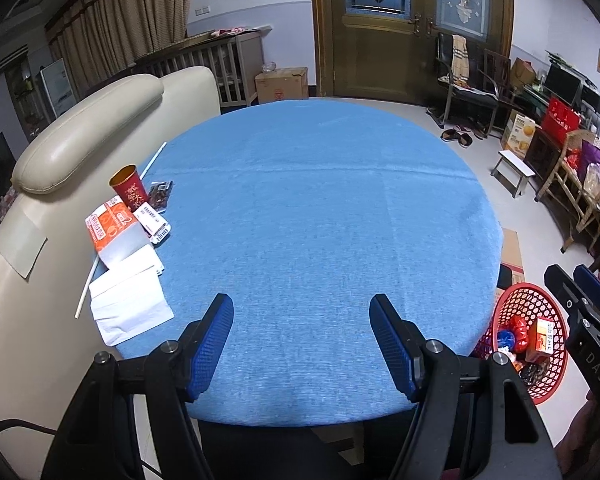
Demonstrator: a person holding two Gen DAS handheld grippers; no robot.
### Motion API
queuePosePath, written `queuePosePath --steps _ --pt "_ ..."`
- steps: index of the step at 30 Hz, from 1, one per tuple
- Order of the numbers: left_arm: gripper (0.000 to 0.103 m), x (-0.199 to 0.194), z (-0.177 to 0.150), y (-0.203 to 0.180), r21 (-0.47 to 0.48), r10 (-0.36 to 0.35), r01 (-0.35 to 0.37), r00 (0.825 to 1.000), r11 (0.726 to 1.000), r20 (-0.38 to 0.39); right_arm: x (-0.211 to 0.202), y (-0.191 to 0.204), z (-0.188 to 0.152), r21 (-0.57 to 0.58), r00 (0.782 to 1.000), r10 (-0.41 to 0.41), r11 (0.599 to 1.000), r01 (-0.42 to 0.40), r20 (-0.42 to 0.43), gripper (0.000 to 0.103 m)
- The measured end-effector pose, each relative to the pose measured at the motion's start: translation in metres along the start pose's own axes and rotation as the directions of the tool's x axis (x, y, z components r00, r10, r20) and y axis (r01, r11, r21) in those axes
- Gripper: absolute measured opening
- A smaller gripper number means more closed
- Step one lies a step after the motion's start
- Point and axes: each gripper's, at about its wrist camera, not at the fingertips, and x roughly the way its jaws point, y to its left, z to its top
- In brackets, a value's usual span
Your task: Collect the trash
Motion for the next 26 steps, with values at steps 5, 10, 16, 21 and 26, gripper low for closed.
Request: queuePosePath --steps 5,10,16,21,26 --pt "0.071 -0.002 0.002 -0.014 0.025 -0.008 0.008 1.000 1.000 0.004 -0.003 -0.012 -0.003 0.017 1.000 -0.013 1.000 0.013 0.001 0.063" --pt "0.071 -0.003 0.004 -0.026 0.053 -0.018 0.018 1.000 0.998 0.007 -0.004 -0.024 -0.006 0.044 0.999 -0.032 0.999 0.032 -0.007 0.063" --pt "0.071 -0.006 0.008 -0.040 0.090 -0.041 0.039 0.999 0.995 0.021 -0.008 -0.040 -0.010 0.072 0.998 -0.062 0.995 0.064 -0.018 0.063" --pt "0.071 -0.004 0.013 -0.046 0.118 -0.071 0.066 0.997 0.991 0.037 -0.008 -0.043 -0.007 0.077 0.997 -0.075 0.994 0.076 -0.016 0.063" --pt "0.071 0.014 0.019 -0.036 0.096 -0.086 0.082 0.996 0.992 0.033 0.009 -0.034 0.001 0.067 0.997 -0.072 0.995 0.073 -0.022 0.063"
